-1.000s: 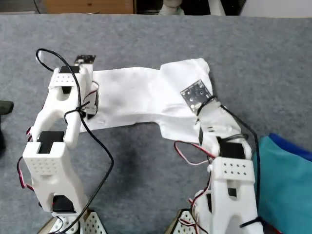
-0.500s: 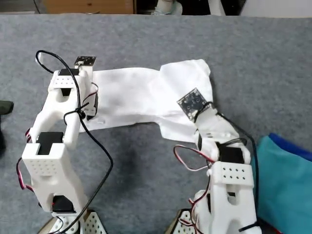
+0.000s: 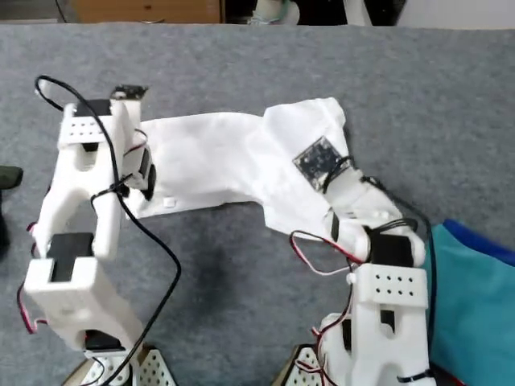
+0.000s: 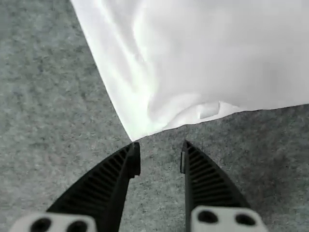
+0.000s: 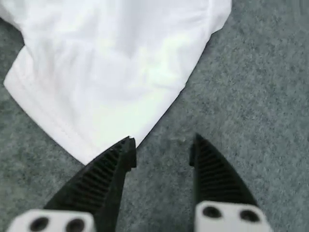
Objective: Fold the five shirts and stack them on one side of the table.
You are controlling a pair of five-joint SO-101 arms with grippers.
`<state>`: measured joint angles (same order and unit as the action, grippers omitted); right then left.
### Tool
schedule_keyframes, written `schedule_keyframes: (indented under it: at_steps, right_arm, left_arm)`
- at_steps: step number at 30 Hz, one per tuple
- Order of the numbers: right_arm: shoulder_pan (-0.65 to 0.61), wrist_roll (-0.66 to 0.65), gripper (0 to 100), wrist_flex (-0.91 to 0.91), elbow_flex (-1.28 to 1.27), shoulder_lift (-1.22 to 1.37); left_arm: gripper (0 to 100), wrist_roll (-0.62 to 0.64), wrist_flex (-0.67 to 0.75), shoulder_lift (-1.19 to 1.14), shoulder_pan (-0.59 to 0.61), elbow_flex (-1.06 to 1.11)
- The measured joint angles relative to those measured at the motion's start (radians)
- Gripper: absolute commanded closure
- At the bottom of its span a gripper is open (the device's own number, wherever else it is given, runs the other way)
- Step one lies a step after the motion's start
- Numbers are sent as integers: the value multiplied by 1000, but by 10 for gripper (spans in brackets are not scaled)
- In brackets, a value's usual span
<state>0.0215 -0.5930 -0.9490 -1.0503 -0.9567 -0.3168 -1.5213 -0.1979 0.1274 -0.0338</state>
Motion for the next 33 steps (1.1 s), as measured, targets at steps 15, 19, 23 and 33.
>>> schedule_keyframes:
  at_steps: [15,19,23,33]
  right_arm:
    - [-84,351,990,110,486,606]
    - [-92,454,990,112,729,913]
    - [-92,539,990,117,956,1201]
    - [-87,611,990,64,1404,1712]
  left_arm:
    - [981,322,170,-3,5,-95]
    - [981,446,288,-107,5,-95]
    - [981,522,410,-203,3,-127]
    - [981,563,520,-476,43,-296]
